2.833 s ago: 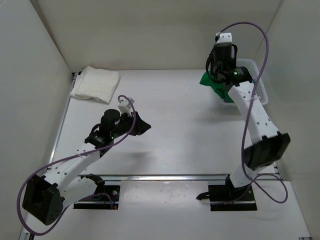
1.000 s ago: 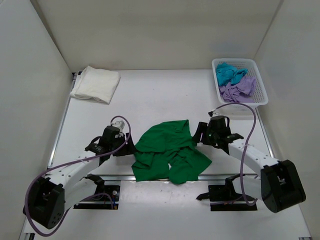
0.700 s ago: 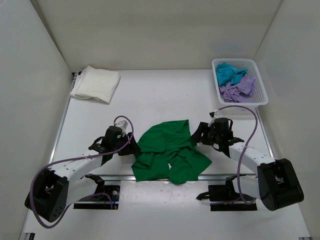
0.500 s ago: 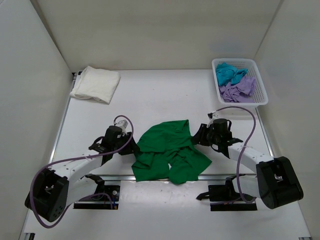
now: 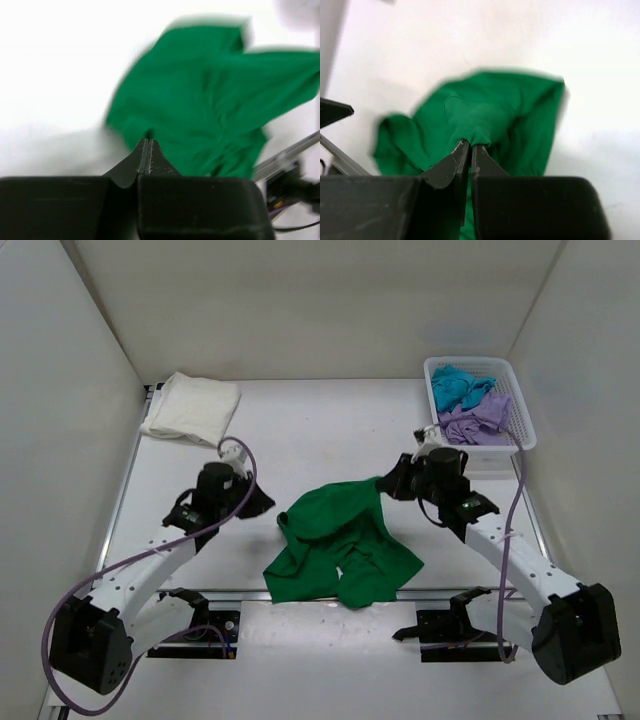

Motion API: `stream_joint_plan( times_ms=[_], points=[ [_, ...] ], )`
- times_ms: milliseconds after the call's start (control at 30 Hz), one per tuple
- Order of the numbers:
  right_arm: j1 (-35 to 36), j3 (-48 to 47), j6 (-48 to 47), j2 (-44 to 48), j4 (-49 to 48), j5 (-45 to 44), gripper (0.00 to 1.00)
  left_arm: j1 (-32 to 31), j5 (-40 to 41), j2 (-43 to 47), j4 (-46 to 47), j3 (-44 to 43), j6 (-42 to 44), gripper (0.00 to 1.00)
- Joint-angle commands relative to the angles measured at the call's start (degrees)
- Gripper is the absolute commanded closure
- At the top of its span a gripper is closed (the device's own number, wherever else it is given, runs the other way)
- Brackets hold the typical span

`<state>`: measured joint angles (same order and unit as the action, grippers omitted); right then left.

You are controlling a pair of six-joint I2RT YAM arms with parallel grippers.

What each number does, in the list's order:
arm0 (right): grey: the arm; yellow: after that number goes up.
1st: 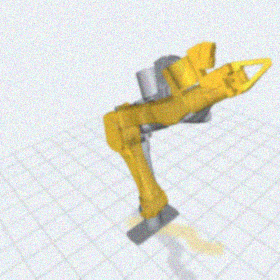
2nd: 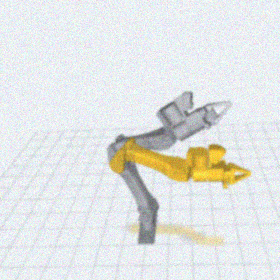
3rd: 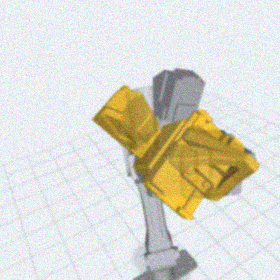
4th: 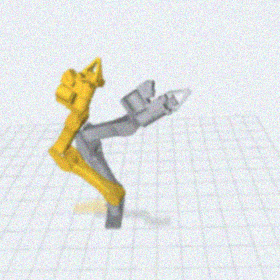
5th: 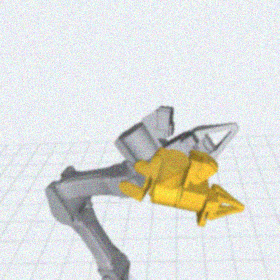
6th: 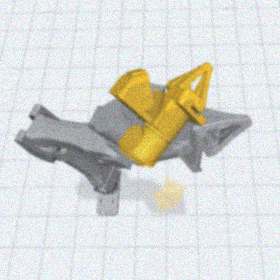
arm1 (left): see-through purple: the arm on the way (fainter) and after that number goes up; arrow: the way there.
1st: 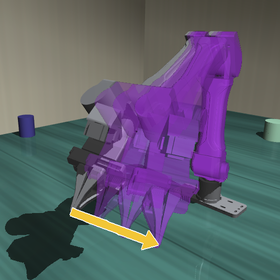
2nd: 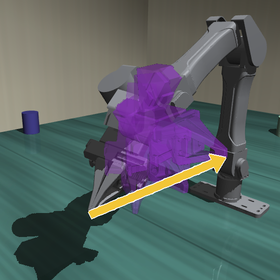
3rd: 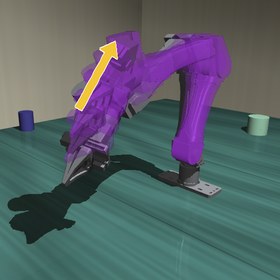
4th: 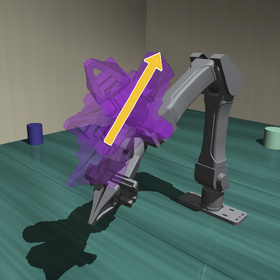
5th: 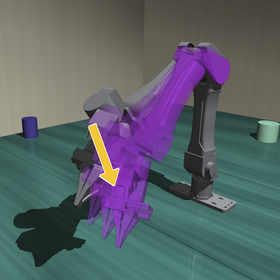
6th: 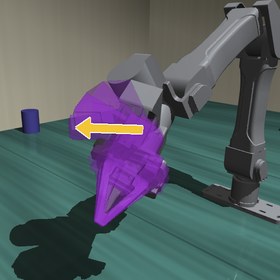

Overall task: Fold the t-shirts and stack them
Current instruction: Flatten out the tshirt

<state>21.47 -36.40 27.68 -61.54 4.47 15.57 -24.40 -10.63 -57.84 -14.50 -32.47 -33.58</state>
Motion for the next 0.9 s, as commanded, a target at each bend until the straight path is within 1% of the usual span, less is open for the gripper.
stream_joint_plan(
  times_ms=[0, 33, 67, 100, 133, 167, 200, 233, 267, 300, 333, 367, 400, 433, 467, 500, 533, 567, 600, 633, 667, 700, 733, 767, 800, 833, 867],
  points=[
    [0.84, -11.81, -2.36, 4.14, 3.52, -2.65, 1.0, 5.13, -4.2, 2.21, -2.19, -12.23, 2.38, 1.0],
    [1.98, -16.29, -3.5, 4.32, 5.79, -3.18, 1.0, 7.77, -7.7, 1.25, -2.89, -13.66, 2.38, 1.0],
    [2.43, -18.68, -4.12, 4.15, 8.34, -4.66, 1.0, 9.27, -9.56, 1.07, -2.9, -16.46, 2.03, 1.0],
    [3.74, -23.75, -5.08, 3.54, 9.75, -6.07, 1.0, 11.72, -11.32, 0.72, -3.25, -19.18, 2.29, 1.0],
    [5.66, -28.41, -6.05, 2.75, 12.38, -6.69, 1.0, 13.4, -10.56, 0.28, -4.91, -20.86, 2.73, 1.0],
    [8.12, -30.9, -7.37, 1.87, 14.41, -8.44, 1.0, 13.94, -9.94, 0.19, -6.4, -24.62, 2.99, 1.0],
    [9.19, -35.62, -8.68, 1.34, 16.78, -9.93, 1.0, 15.08, -9.93, -0.68, -6.76, -28.23, 3.43, 1.0],
    [12.51, -40.1, -8.87, -0.23, 17.84, -11.69, 1.0, 15.96, -9.41, -1.3, -8.25, -31.57, 3.61, 1.0],
    [15.58, -44.85, -10.09, -1.81, 19.77, -12.4, 1.0, 16.14, -9.14, -2.0, -8.96, -33.26, 3.87, 1.0],
    [17.09, -47.33, -10.28, -3.05, 22.05, -14.76, 1.0, 16.05, -9.32, -3.58, -9.57, -35.97, 4.14, 1.0],
    [19.81, -52.49, -11.5, -5.67, 23.12, -16.87, 1.0, 15.79, -10.54, -5.33, -10.28, -36.61, 3.79, 1.0],
    [21.57, -58.55, -12.55, -8.92, 25.39, -18.11, 1.0, 15.53, -14.29, -6.13, -8.54, -35.83, 2.83, 1.0],
    [22.2, -61.65, -14.04, -10.69, 28.46, -19.95, 1.0, 14.57, -15.63, -6.14, -7.39, -32.43, 1.26, 0.98],
    [23.6, -68.56, -15.02, -14.28, 29.79, -22.49, 1.0, 12.65, -15.73, -5.36, -5.56, -28.31, 0.46, 0.94],
    [24.4, -75.24, -16.77, -17.97, 32.68, -24.17, 1.0, 10.62, -12.78, -3.52, -3.62, -22.96, -0.42, 0.89],
    [24.32, -78.09, -17.22, -19.13, 35.75, -26.71, 1.0, 9.47, -11.35, -2.72, -2.65, -20.38, -0.6, 0.85],
    [22.32, -83.6, -18.01, -21.84, 38.31, -26.04, 1.0, 8.85, -11.08, -0.89, -0.81, -15.92, -2.0, 0.79],
    [17.6, -87.4, -17.32, -23.78, 39.55, -23.07, 1.0, 8.85, -11.51, 0.09, 0.25, -12.04, -2.62, 0.74],
    [12.07, -88.3, -16.88, -24.24, 40.69, -21.39, 1.0, 8.85, -10.91, 1.14, 0.35, -10.35, -2.54, 0.71],
    [9.58, -87.1, -15.74, -24.42, 40.53, -18.85, 1.0, 8.06, -10.55, 1.42, 0.26, -7.9, -2.19, 0.64],
    [-2.8, -74.73, -14.77, -21.2, 37.22, -13.08, 1.0, 6.23, -9.24, 2.9, -0.61, -4.05, -0.54, 0.52],
    [-4.49, -71.04, -14.5, -19.77, 34.15, -10.68, 1.0, 5.08, -8.53, 3.78, -0.35, -2.35, 0.18, 0.45],
    [-8.08, -64.56, -13.11, -17.67, 33.07, -8.04, 1.0, 4.2, -6.96, 3.79, -0.96, -0.86, 0.71, 0.39],
    [-10.99, -58.41, -12.22, -15.56, 30.1, -7.23, 1.0, 3.06, -4.77, 4.23, -0.97, -0.32, 1.41, 0.37],
    [-12.15, -55.73, -11.26, -15.02, 28.24, -5.22, 1.0, 2.78, -3.96, 4.23, -1.4, 1.34, 1.68, 0.32],
    [-14.59, -51.01, -10.72, -14.23, 27.7, -3.03, 0.99, 2.96, -2.22, 4.41, -1.58, 3.18, 2.11, 0.28],
    [-15.49, -46.87, -10.28, -13.18, 26.13, -2.66, 0.86, 4.09, -2.29, 4.84, -0.97, 5.2, 1.94, 0.21]
  ],
)
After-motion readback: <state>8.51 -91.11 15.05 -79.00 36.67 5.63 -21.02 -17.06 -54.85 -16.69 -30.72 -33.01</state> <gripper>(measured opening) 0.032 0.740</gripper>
